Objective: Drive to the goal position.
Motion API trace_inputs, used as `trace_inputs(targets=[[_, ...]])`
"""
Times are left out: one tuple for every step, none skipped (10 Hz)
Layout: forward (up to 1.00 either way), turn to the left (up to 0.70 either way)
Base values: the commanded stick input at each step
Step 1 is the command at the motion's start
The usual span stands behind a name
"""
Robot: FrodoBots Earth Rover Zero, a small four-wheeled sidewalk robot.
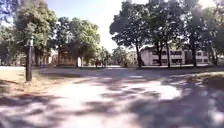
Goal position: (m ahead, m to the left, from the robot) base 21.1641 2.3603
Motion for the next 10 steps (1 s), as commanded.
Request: trace_inputs(targets=[[0.65,0.0],[0.65,0.0],[0.68,0.0],[0.69,0.0],[0.7,0.0],[0.7,0.0],[0.7,0.0],[0.7,0.0],[0.7,0.0],[0.7,0.0]])
